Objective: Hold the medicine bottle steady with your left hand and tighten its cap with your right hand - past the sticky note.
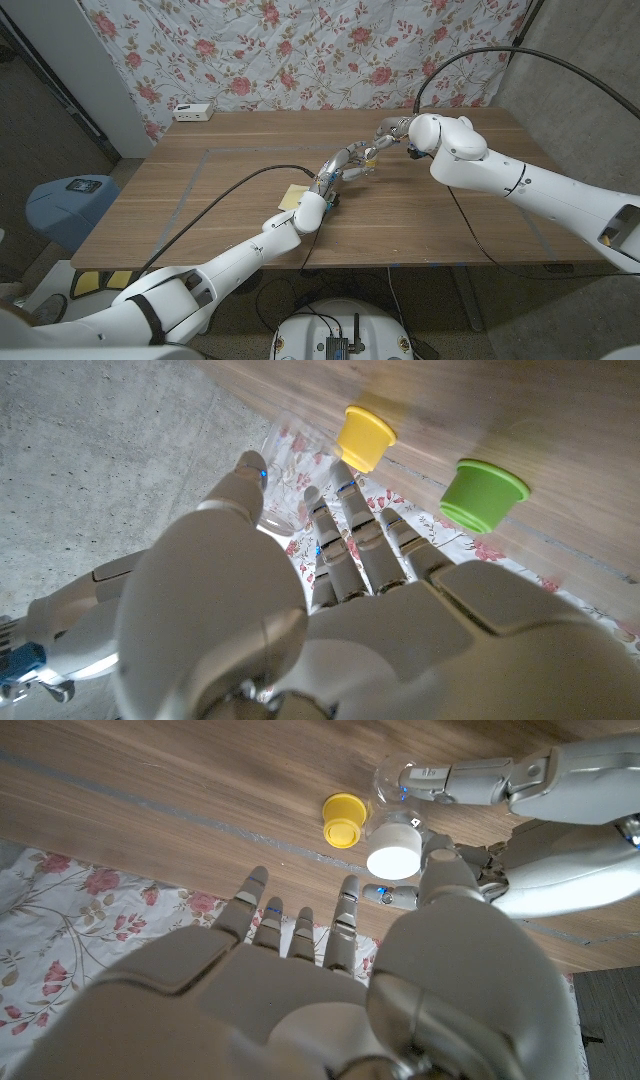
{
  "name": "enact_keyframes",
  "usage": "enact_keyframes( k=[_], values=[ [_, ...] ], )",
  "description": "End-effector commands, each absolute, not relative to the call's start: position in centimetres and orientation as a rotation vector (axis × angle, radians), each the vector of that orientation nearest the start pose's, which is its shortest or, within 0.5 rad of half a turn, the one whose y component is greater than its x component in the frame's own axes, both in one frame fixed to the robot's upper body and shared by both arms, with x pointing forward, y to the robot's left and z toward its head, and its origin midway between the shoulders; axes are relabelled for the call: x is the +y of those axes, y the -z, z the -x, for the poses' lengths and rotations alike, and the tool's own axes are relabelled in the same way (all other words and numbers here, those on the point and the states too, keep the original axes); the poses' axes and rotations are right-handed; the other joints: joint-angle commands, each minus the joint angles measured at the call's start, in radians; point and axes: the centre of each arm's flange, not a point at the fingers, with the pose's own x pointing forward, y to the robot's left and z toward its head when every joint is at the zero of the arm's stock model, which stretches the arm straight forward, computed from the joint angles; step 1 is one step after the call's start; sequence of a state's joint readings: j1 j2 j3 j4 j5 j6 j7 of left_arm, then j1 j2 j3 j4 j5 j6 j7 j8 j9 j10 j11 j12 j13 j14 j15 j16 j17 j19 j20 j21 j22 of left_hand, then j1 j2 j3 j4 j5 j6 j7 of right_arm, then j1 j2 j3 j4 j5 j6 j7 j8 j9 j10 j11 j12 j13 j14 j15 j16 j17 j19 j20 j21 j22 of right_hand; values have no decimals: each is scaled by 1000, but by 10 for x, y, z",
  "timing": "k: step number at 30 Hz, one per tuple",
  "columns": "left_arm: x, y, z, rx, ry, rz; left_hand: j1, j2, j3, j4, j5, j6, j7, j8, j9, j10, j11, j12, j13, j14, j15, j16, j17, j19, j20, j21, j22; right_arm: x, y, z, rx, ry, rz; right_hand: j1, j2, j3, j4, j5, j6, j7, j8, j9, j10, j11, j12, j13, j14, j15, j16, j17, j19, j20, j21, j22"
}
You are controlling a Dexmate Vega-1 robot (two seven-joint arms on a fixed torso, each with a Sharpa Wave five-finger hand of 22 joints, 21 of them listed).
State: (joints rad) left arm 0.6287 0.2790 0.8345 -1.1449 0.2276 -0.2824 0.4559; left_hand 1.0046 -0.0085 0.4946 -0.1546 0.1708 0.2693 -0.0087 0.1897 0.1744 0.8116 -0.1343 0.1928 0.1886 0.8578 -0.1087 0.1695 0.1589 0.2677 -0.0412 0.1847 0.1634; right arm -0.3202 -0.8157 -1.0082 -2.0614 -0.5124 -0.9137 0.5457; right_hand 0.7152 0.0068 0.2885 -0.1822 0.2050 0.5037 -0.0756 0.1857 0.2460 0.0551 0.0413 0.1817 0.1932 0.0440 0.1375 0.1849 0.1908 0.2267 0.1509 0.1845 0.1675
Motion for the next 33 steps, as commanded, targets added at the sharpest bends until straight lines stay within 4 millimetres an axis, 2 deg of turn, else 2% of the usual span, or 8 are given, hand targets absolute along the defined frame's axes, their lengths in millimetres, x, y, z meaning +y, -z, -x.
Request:
enact_keyframes(
  k=[1, 13, 33],
  values=[
    [49, 47, -647, -849, 168, -705, 8, 7, -1, -1, 5, 0, -8, -2, 2, 40, -34, 4, 3, 3, -88, 4, 1, -6, -126, 0, 2, -146, -90, -567, -174, -99, 1552, 17, -2, 11, 0, 6, 7, -11, 8, 3, -3, -1, 4, 1, -2, -2, 6, 0, -2, -5, 3, 3],
    [50, 45, -648, -850, 171, -708, 9, 9, -1, 0, 5, 1, -7, -2, 2, 42, -32, 4, 3, 4, -88, 4, 1, -6, -126, 0, 2, -142, -88, -569, -188, -88, 1557, 56, -12, 22, 1, 0, 62, -28, 38, 6, 10, -8, 13, 1, 10, -9, 13, -1, 6, -14, 7, 3],
    [50, 47, -647, -846, 168, -705, 9, 10, 0, 0, 5, 1, -8, -2, 2, 40, -34, 4, 3, 3, -88, 3, 1, -6, -126, 0, 2, -142, -86, -573, -209, -54, 1541, 91, -10, 34, 14, -11, 162, -38, 81, 12, 56, -18, 26, 1, 42, -25, 23, -1, 25, -23, 11, 3]
  ],
)
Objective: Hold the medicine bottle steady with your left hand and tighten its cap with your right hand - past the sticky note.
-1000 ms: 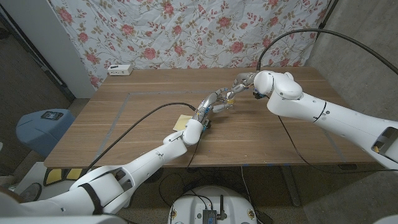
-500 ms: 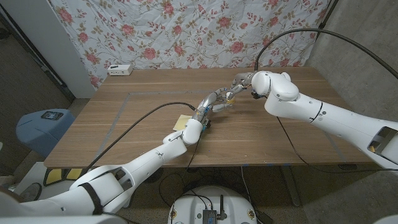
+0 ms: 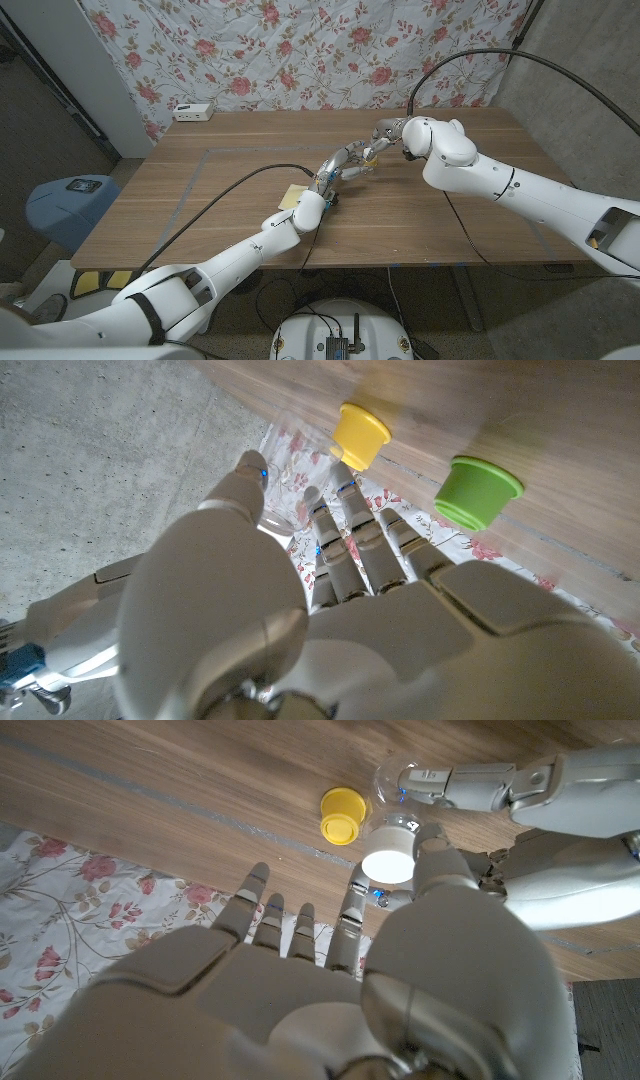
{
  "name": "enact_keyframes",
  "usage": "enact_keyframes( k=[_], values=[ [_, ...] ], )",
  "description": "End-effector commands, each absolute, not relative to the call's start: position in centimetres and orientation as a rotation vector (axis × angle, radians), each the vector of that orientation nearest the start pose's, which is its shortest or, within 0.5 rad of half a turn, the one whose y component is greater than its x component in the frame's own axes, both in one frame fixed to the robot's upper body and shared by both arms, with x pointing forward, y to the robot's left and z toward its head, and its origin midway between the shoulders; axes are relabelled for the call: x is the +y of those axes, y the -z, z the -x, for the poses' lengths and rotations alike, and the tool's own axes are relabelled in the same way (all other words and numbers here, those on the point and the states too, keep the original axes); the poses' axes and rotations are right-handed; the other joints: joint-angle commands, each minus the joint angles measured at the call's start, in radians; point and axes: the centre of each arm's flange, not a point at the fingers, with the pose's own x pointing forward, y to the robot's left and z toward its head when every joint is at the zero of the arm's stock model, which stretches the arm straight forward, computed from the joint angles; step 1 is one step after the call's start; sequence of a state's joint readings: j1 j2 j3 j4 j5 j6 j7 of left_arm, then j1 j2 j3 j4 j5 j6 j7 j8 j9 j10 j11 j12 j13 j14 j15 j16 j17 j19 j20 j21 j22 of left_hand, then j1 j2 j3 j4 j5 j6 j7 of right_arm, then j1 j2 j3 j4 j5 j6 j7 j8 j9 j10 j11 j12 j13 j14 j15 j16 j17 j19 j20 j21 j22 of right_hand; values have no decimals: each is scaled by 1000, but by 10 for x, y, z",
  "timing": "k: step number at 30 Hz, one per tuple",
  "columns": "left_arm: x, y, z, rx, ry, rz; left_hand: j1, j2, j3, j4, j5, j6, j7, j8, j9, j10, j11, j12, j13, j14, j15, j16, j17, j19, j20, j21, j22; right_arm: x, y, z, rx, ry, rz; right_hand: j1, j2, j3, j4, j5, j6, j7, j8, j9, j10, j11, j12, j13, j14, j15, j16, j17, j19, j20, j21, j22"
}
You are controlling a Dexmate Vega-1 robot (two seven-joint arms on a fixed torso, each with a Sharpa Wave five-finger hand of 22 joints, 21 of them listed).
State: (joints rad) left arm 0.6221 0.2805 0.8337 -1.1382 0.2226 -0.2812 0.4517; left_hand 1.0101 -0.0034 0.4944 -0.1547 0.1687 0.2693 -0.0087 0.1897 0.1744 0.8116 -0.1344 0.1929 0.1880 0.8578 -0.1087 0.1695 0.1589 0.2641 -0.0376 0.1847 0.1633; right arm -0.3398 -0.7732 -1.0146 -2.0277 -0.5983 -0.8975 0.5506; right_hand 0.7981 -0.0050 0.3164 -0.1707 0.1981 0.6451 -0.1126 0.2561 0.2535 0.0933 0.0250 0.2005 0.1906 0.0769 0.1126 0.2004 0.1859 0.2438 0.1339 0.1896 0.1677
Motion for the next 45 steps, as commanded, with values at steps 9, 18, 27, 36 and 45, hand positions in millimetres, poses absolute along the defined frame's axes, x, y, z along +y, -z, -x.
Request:
enact_keyframes(
  k=[9, 18, 27, 36, 45],
  values=[
    [49, 47, -648, -844, 170, -705, 5, 4, -1, -1, 7, 2, -7, -2, 2, 40, -35, 4, 4, 4, -88, 5, 1, -3, -130, 0, 2, -142, -85, -574, -216, -51, 1531, 13, 5, 8, 8, -6, 68, 2, 28, 4, 40, -6, 11, 3, 23, -8, 10, 4, 18, -9, 8, 3],
    [49, 47, -648, -843, 170, -705, 5, 4, -1, -1, 7, 1, -7, -2, 2, 41, -35, 4, 4, 3, -89, 4, 1, -2, -130, 0, 2, -142, -84, -576, -225, -35, 1528, 20, 9, 11, 11, -8, 134, -2, 51, 3, 69, -14, 15, 2, 42, -18, 14, 4, 32, -13, 10, 3],
    [49, 47, -648, -842, 169, -704, 3, 4, -1, 1, 7, 1, -7, -2, 2, 40, -30, 4, 4, 3, -87, 4, 1, -3, -129, 0, 2, -143, -82, -577, -228, -18, 1517, 25, 12, 12, 12, -9, 175, -6, 63, 0, 95, -22, 17, 2, 59, -30, 17, 4, 49, -18, 13, 3],
    [49, 47, -647, -845, 170, -705, 3, 4, -1, 0, 7, 1, -8, -2, 2, 42, -33, 4, 4, 3, -86, 3, 1, -3, -130, 0, 2, -144, -80, -577, -225, 2, 1512, 18, 15, 9, 19, -11, 203, -1, 72, -2, 116, -24, 20, 2, 77, -37, 22, 5, 63, -24, 15, 4],
    [49, 47, -646, -846, 173, -706, 4, 4, -2, 0, 7, 1, -8, -2, 2, 42, -32, 4, 3, 4, -87, 4, 1, -2, -130, 0, 2, -146, -79, -576, -227, 26, 1505, -4, 22, 1, 32, -13, 238, 4, 81, -4, 142, -25, 22, 2, 92, -42, 25, 6, 76, -28, 16, 4]
  ],
)
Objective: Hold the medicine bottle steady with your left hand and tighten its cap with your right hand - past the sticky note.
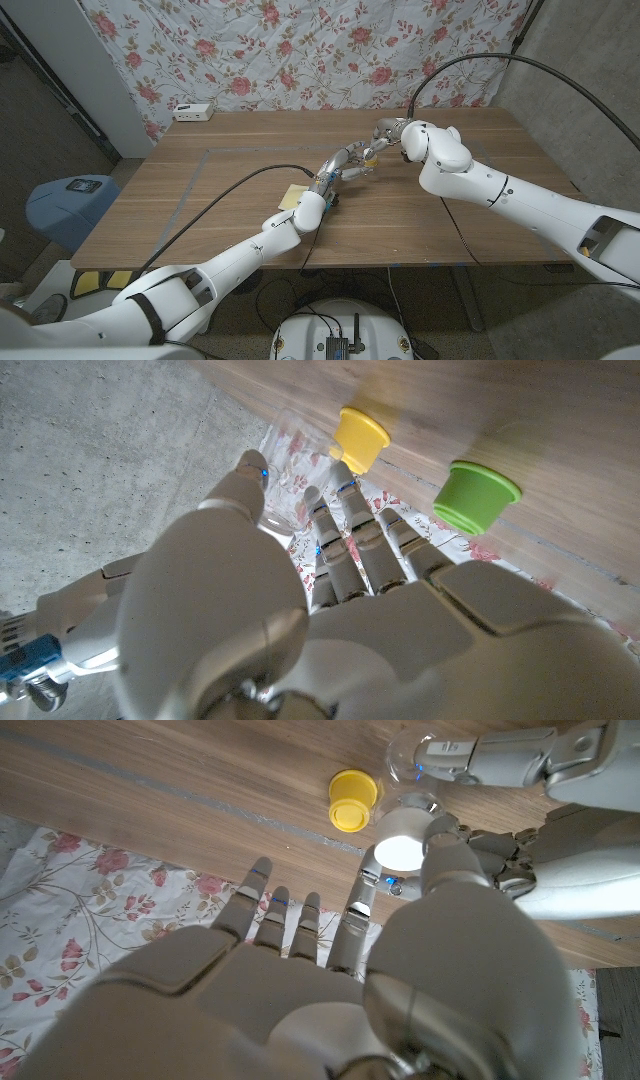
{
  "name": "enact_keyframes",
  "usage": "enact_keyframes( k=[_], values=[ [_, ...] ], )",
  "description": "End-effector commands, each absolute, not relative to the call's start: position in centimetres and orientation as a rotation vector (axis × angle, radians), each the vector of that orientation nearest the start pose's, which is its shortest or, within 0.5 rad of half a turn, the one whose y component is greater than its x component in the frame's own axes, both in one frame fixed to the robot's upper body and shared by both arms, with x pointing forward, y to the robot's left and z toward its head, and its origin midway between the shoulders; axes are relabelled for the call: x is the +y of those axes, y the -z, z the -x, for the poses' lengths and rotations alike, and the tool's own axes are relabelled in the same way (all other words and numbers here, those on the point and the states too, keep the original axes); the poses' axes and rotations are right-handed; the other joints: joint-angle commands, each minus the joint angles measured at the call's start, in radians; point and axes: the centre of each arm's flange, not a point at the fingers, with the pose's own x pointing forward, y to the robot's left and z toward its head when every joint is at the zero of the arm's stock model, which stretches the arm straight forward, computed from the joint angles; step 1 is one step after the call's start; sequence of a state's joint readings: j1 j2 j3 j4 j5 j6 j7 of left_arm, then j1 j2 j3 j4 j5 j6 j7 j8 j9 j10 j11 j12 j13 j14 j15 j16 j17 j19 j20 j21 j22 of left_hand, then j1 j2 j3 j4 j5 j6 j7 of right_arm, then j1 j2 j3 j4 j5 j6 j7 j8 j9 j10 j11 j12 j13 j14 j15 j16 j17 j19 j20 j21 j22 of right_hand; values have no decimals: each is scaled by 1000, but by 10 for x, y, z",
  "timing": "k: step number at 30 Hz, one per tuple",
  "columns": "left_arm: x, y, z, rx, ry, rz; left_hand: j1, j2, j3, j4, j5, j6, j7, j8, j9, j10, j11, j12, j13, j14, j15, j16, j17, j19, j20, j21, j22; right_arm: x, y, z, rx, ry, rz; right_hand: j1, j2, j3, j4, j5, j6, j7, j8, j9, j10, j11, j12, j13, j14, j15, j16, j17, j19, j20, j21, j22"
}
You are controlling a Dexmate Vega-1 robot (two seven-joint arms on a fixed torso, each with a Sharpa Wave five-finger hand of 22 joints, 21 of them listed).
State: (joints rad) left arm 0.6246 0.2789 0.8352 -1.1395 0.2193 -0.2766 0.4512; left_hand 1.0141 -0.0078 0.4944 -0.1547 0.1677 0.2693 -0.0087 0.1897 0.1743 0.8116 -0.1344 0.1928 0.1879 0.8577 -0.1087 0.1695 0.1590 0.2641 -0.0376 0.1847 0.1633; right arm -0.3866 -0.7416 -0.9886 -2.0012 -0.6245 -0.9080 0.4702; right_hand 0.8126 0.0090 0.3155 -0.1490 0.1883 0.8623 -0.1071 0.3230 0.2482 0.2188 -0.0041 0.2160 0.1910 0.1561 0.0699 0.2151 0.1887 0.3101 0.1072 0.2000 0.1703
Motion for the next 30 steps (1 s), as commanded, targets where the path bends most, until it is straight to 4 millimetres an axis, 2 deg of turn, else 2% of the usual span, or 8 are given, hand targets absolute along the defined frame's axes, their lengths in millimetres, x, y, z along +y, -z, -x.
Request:
enact_keyframes(
  k=[1, 7, 8, 13, 18, 30],
  values=[
    [49, 47, -646, -847, 171, -705, 0, 8, -2, 0, 8, 0, -8, -2, 2, 40, -33, 4, 4, 4, -87, 4, 1, -3, -130, 0, 2, -146, -79, -576, -231, 28, 1504, -21, 8, 0, 11, -3, 25, -2, 15, 1, 19, 4, 7, 1, 15, -1, 11, 4, 12, -1, 5, 1],
    [49, 48, -646, -846, 171, -705, 1, 9, -2, 0, 8, 1, -7, -2, 2, 39, -33, 3, 4, 5, -87, 4, 1, -3, -130, 0, 2, -145, -78, -577, -230, 33, 1494, -36, 10, -6, 16, -4, 50, 0, 21, -2, 46, 5, 11, 1, 33, -9, 15, 4, 27, -2, 8, 2],
    [50, 48, -646, -846, 171, -704, 0, 9, -2, 0, 9, 1, -8, -2, 2, 38, -32, 3, 4, 5, -88, 4, 1, -3, -129, 0, 2, -145, -78, -577, -229, 32, 1493, -39, 10, -7, 17, -4, 53, 0, 22, -2, 45, -5, 9, 1, 35, -8, 15, 4, 28, -2, 7, 2],
    [50, 48, -646, -845, 170, -703, 0, 8, -2, 0, 8, 1, -8, -2, 2, 40, -32, 4, 4, 5, -87, 4, 1, -2, -130, 0, 2, -145, -78, -580, -220, 24, 1484, -51, 10, -13, 21, -5, 70, 7, 26, -4, 59, 6, 10, 1, 41, -9, 15, 5, 32, -4, 6, 2],
    [50, 48, -647, -843, 170, -702, 1, 8, -2, 0, 8, 1, -7, -2, 2, 42, -35, 4, 3, 4, -87, 4, 1, -3, -130, 0, 2, -144, -77, -581, -221, 27, 1478, -75, 10, -23, 29, -5, 104, 12, 35, -7, 73, 4, 9, 1, 48, -10, 15, 6, 39, -4, 5, 2],
    [51, 48, -650, -840, 168, -699, 1, 9, -1, 0, 9, 0, -9, -2, 2, 40, -34, 4, 3, 5, -86, 4, 1, -3, -129, 0, 2, -143, -78, -585, -220, 37, 1459, -100, 10, -33, 31, -5, 172, 22, 52, -15, 117, 0, 12, 1, 74, -17, 18, 5, 61, -10, 7, 2]
  ],
)
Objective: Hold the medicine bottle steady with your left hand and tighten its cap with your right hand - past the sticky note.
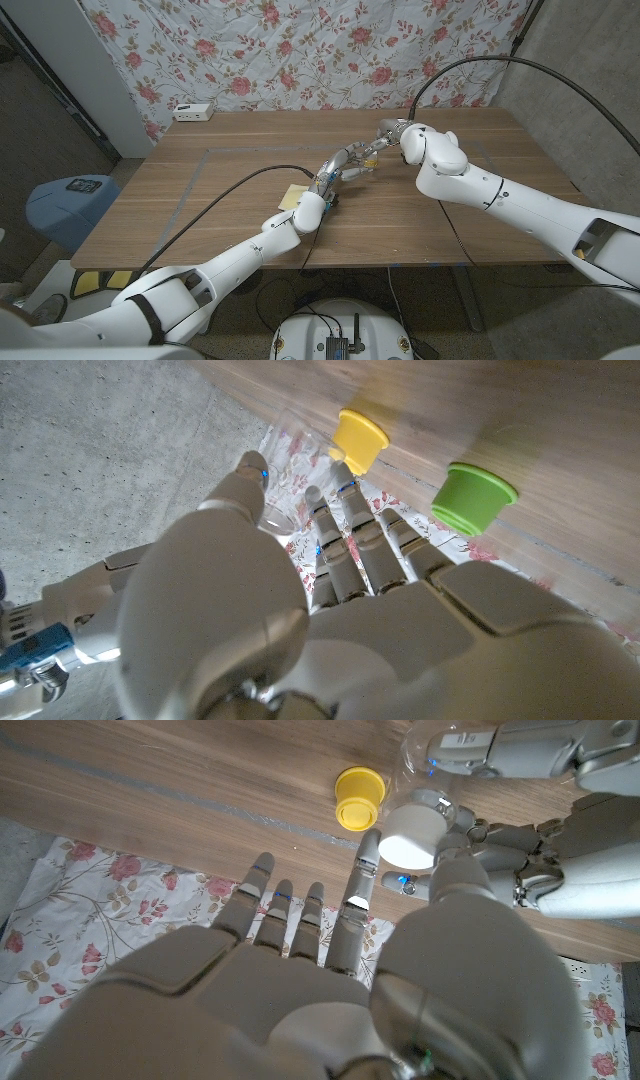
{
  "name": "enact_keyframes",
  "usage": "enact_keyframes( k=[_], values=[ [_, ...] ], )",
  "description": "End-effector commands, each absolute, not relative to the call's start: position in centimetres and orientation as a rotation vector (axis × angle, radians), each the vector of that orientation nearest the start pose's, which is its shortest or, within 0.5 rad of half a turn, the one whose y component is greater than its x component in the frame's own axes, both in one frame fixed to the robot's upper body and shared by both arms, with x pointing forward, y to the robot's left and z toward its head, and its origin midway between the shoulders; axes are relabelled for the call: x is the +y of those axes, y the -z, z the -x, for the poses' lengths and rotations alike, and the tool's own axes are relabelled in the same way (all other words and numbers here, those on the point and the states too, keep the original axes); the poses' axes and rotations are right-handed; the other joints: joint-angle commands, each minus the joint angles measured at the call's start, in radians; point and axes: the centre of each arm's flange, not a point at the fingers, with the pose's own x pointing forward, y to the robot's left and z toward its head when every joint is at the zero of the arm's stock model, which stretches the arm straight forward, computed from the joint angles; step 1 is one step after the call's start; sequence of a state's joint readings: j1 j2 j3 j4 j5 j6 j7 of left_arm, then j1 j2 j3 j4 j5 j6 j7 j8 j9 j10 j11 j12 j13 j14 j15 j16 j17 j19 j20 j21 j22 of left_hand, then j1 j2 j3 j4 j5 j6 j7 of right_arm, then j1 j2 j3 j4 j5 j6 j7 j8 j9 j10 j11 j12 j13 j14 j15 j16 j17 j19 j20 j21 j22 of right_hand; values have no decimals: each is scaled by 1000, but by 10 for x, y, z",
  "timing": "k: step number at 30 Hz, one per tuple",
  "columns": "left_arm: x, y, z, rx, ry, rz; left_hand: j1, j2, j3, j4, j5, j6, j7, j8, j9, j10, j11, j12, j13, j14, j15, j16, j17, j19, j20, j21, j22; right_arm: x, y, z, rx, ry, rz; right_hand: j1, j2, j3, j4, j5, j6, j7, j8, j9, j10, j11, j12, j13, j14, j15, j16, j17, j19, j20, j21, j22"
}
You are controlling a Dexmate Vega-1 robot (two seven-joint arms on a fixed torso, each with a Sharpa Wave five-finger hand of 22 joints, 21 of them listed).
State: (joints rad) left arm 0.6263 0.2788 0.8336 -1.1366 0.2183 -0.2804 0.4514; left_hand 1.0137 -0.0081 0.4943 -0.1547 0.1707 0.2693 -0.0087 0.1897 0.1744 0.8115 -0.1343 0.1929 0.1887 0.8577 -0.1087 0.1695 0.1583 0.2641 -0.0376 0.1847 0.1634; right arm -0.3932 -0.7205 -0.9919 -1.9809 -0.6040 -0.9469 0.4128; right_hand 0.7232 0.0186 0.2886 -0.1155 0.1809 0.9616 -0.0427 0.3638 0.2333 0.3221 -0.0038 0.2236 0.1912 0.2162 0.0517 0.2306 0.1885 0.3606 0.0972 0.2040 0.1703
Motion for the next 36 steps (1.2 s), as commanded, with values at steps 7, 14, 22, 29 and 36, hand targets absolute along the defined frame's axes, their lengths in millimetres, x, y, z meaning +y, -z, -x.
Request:
enact_keyframes(
  k=[7, 14, 22, 29, 36],
  values=[
    [53, 47, -651, -838, 164, -699, 1, 9, -1, 0, 5, 0, -8, -3, 2, 41, -32, 4, 3, 4, -86, 3, 1, -3, -129, 0, 2, -141, -79, -587, -227, 42, 1455, -24, 0, -13, -1, 1, 108, -37, 20, -4, 40, -3, 7, 1, 33, -2, 6, 6, 20, 0, 3, 3],
    [54, 47, -651, -839, 161, -697, 1, 8, -1, 0, 5, 0, -9, -3, 2, 41, -33, 4, 3, 3, -87, 3, 1, -2, -128, 0, 2, -139, -79, -587, -242, 59, 1446, -42, -4, -21, 2, -1, 149, -32, 30, -9, 68, -5, 9, 0, 53, -4, 10, 6, 31, -2, 3, 3],
    [55, 47, -652, -841, 159, -694, 1, 8, -2, 0, 5, 0, -9, -2, 3, 42, -34, 4, 3, 3, -87, 4, 2, -2, -130, 0, 2, -137, -79, -588, -247, 78, 1442, -53, -5, -26, 1, -3, 199, -33, 43, -14, 96, -12, 10, 0, 69, -11, 11, 6, 44, -6, 4, 3],
    [55, 48, -652, -840, 162, -693, 1, 10, -2, 0, 5, 0, -8, -2, 2, 41, -34, 4, 3, 4, -87, 4, 2, -3, -129, 0, 2, -137, -79, -586, -251, 89, 1446, -55, -5, -27, -1, -2, 190, -34, 36, -17, 102, -13, 7, 0, 78, -13, 11, 6, 49, -7, 4, 4],
    [55, 48, -652, -843, 164, -695, 0, 9, -2, 1, 5, 0, -8, -2, 2, 41, -32, 4, 3, 5, -87, 4, 2, -3, -130, 0, 2, -138, -81, -583, -259, 90, 1449, -77, -14, -39, -1, -3, 119, -27, 0, -20, 85, -2, -11, 0, 70, -5, 2, 6, 41, 1, -3, 4]
  ],
)
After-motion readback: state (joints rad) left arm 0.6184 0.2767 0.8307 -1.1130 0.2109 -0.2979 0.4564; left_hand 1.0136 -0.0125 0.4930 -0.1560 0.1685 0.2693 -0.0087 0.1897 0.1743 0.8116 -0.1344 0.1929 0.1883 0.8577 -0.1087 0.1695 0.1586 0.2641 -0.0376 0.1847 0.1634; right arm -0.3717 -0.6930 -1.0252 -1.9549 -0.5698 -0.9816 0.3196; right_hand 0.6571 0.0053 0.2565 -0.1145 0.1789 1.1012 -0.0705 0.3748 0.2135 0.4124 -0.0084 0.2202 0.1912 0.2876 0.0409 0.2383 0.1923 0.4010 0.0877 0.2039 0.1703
